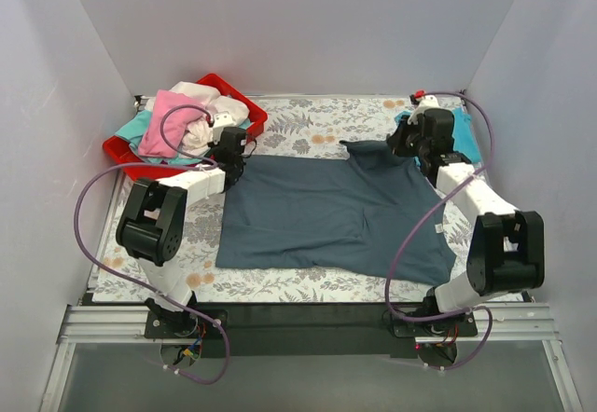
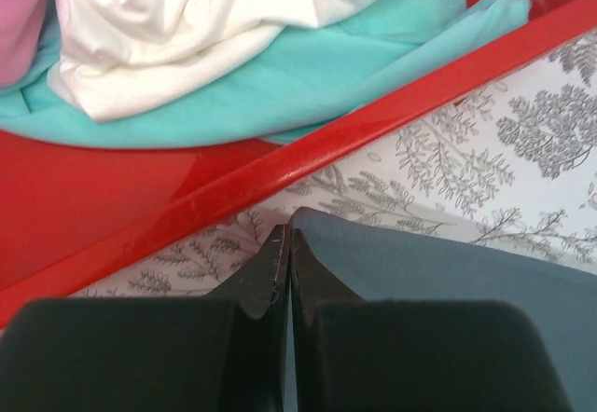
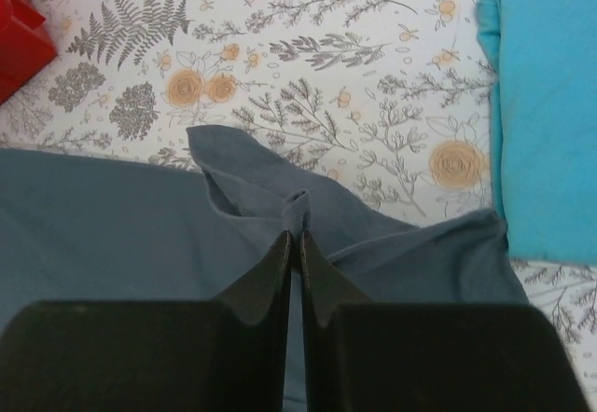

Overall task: Fold and stack the t-shirts
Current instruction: Fold the tshirt

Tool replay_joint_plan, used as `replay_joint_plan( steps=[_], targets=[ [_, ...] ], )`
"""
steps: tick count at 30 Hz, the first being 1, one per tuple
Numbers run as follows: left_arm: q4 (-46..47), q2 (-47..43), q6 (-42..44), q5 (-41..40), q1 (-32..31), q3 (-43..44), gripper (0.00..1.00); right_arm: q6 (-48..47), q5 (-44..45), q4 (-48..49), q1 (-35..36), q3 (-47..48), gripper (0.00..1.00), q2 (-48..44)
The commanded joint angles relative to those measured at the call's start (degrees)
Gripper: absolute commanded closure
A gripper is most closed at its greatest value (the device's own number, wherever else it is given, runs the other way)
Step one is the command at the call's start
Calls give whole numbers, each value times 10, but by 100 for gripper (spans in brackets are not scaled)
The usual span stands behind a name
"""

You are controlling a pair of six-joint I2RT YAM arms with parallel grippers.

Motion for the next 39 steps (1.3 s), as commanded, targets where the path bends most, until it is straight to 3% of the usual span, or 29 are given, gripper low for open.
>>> replay_joint_plan(
  steps=[1,12,21,27,39],
  targets=[
    [7,-54,-15,-16,3,-30,100,4,29,21,5,-59,99,-91],
    [2,-162,-71,7,3,-135,100,1,152,-157,22,-177,99,-334],
    [0,-246,-103,37,2,-204,100,6,175,-284,22,-231,99,-495],
    [-26,-336,-125,53,2,-259,100,29,144,-335,23,-231,99,-579],
    [-65,-482,-149,93,-5,-332,100,37,130,-453,23,-148,99,-650]
  ],
)
